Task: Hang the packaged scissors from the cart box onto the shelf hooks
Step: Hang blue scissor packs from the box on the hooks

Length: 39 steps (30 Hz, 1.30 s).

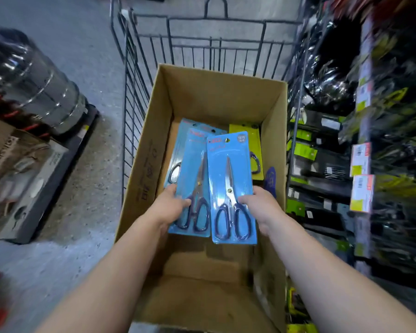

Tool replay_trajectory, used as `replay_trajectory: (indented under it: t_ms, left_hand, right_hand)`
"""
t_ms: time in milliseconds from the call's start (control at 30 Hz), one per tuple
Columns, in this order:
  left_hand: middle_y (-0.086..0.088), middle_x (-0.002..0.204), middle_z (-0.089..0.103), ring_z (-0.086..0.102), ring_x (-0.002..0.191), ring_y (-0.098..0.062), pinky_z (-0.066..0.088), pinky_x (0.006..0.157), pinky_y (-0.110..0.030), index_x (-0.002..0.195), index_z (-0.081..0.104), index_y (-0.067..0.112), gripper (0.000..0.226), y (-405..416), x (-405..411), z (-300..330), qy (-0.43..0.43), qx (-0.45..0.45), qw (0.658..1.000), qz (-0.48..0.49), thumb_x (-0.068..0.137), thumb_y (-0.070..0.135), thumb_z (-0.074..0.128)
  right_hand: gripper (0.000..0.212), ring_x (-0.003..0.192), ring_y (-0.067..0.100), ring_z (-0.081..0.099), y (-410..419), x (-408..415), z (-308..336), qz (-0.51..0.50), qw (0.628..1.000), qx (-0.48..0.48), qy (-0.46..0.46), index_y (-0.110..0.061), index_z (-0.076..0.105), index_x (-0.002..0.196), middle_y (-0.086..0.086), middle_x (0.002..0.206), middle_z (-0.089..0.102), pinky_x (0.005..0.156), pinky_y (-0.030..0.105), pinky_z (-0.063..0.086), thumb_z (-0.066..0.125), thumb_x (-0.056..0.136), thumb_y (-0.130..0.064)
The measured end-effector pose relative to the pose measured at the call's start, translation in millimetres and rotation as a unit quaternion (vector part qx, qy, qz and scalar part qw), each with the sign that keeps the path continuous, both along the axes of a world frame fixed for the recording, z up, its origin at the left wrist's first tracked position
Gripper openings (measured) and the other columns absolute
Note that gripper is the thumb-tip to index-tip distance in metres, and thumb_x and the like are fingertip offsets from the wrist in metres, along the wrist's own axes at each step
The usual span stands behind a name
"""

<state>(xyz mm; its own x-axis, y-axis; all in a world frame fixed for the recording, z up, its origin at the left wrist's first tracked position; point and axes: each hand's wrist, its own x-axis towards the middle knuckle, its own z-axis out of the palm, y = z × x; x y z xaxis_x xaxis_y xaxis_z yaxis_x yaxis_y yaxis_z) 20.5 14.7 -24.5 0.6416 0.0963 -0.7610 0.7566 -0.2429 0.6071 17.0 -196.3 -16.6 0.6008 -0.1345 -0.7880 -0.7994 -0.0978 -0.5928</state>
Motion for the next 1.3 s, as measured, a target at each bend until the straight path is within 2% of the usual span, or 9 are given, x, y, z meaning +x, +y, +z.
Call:
replay_trajectory:
  t_ms: [100,333,533,667,767,933,1033,1167,1300]
  left_hand:
    - [-0.014,0.094,0.073,0.072,0.082,-0.031,0.060,0.068,-0.041,0.104,0.059,0.015,0.020,-10,-11,26,-0.020,-0.030,0.997,0.069,0.092,0.000,0.054]
    - [-0.009,0.097,0.075,0.074,0.085,-0.028,0.061,0.077,-0.046,0.106,0.061,0.015,0.030,-23,-28,68,-0.086,-0.063,0.989,0.104,0.082,0.019,0.079]
    - [-0.005,0.094,0.076,0.073,0.084,-0.023,0.058,0.072,-0.035,0.103,0.066,0.016,0.031,-21,-27,85,-0.121,-0.056,0.991,0.014,0.079,0.027,0.082]
    - [-0.004,0.092,0.075,0.072,0.085,-0.023,0.058,0.081,-0.040,0.097,0.066,0.015,0.026,-10,-28,86,-0.125,-0.059,0.988,-0.061,0.081,0.028,0.081]
    - [-0.004,0.094,0.075,0.072,0.087,-0.023,0.058,0.087,-0.045,0.102,0.066,0.014,0.036,1,-28,83,-0.128,-0.072,0.984,-0.101,0.076,0.031,0.084]
    - [-0.003,0.093,0.074,0.071,0.079,-0.015,0.054,0.065,-0.025,0.104,0.066,0.011,0.033,6,-46,87,-0.159,-0.078,0.965,-0.195,0.079,0.024,0.083]
    - [-0.005,0.095,0.074,0.071,0.082,-0.017,0.054,0.068,-0.028,0.104,0.067,0.010,0.034,5,-58,86,-0.167,-0.067,0.949,-0.259,0.078,0.026,0.082]
    - [-0.004,0.097,0.072,0.069,0.083,-0.019,0.055,0.072,-0.031,0.109,0.065,0.009,0.040,-11,-81,90,-0.150,-0.088,0.932,-0.319,0.078,0.028,0.082]
    - [0.000,0.091,0.071,0.066,0.077,-0.012,0.052,0.064,-0.026,0.102,0.065,0.011,0.033,-36,-122,97,-0.150,-0.103,0.903,-0.390,0.079,0.028,0.082]
  right_hand:
    - [0.022,0.090,0.034,0.069,-7,-3,18,-0.010,1.000,0.008,-0.002,-0.010,0.063,0.104,0.015,0.101,0.071,0.078,0.044,0.057,0.052,0.088,0.001]
    - [0.021,0.086,0.033,0.073,-17,-20,59,-0.065,0.995,0.037,-0.066,-0.012,0.068,0.105,0.012,0.095,0.075,0.082,0.057,0.057,0.065,0.086,-0.021]
    - [0.009,0.088,0.031,0.071,-16,-47,82,-0.140,0.979,-0.031,-0.147,-0.018,0.065,0.099,0.006,0.093,0.074,0.083,0.050,0.058,0.061,0.091,-0.017]
    - [0.015,0.087,0.023,0.070,-1,-76,92,-0.204,0.961,-0.067,-0.173,-0.018,0.066,0.103,0.002,0.094,0.073,0.077,0.035,0.056,0.060,0.091,-0.011]
    - [0.009,0.082,0.024,0.070,14,-106,94,-0.254,0.945,-0.105,-0.175,-0.017,0.067,0.095,0.005,0.093,0.073,0.079,0.039,0.056,0.064,0.088,-0.012]
    - [0.003,0.087,0.027,0.070,34,-163,91,-0.331,0.922,-0.115,-0.164,-0.016,0.068,0.088,0.006,0.091,0.073,0.080,0.047,0.058,0.067,0.087,-0.019]
    - [0.009,0.086,0.026,0.070,43,-197,98,-0.372,0.909,-0.119,-0.149,-0.015,0.065,0.100,0.005,0.095,0.072,0.076,0.040,0.057,0.058,0.094,-0.016]
    - [0.004,0.085,0.025,0.071,43,-245,102,-0.410,0.888,-0.156,-0.139,-0.020,0.065,0.093,0.003,0.094,0.073,0.083,0.049,0.058,0.062,0.091,-0.021]
    - [0.010,0.078,0.015,0.066,47,-301,115,-0.454,0.867,-0.157,-0.133,-0.016,0.064,0.103,0.000,0.095,0.068,0.069,0.029,0.058,0.058,0.096,-0.020]
